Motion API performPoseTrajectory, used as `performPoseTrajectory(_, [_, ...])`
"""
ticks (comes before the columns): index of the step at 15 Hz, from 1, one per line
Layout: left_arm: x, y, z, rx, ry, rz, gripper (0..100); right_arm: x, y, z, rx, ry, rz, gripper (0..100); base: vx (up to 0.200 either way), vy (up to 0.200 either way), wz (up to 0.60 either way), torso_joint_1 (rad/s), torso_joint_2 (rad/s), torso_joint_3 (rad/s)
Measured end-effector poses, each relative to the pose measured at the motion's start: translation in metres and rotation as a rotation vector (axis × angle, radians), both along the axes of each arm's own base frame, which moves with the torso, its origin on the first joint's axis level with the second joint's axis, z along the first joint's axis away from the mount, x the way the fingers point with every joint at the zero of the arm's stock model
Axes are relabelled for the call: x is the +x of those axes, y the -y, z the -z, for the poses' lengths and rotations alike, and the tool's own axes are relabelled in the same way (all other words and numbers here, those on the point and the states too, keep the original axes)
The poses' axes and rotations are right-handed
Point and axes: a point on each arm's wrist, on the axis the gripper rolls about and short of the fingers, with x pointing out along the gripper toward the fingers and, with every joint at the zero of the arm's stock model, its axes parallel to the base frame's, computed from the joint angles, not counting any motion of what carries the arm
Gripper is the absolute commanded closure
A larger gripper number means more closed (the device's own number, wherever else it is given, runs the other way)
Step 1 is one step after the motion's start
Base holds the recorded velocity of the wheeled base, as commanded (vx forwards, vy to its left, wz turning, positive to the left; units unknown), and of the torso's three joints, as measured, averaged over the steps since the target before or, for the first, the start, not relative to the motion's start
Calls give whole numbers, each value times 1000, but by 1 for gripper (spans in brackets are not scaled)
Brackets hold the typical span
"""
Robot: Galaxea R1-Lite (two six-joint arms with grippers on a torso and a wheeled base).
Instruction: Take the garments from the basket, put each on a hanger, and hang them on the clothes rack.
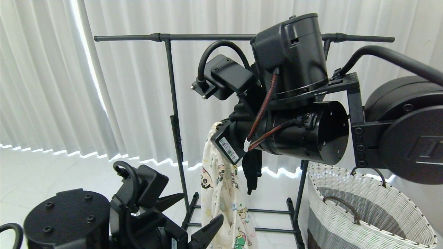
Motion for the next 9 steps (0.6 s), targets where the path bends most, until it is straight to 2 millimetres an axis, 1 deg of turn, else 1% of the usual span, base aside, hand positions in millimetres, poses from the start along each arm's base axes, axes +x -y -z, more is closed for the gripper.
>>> performPoseTrajectory(2, [0, 9, 7, 36, -12, 3, 0, 0, 0, 0, 0, 0, 1, 100, 0, 0, 0, 0, 0, 0])
performPoseTrajectory(3, [1, 9, 14, 75, -16, -47, 0, 0, 0, 0, 1, 1, 1, 100, 0, 0, 0, 0, 0, 0])
performPoseTrajectory(6, [-4, -4, 35, 155, -69, -114, 0, -1, 2, -7, 2, 2, 2, 100, 0, 0, 0, 0, 0, 0])
performPoseTrajectory(7, [-7, -8, 37, 153, -79, -117, 0, -2, 2, -9, -4, -1, 0, 100, 0, 0, 0, 0, 0, 0])
performPoseTrajectory(9, [-15, -14, 32, 115, -74, -95, 0, -2, 3, -17, 7, 5, -1, 100, 0, 0, 0, 0, 0, 0])
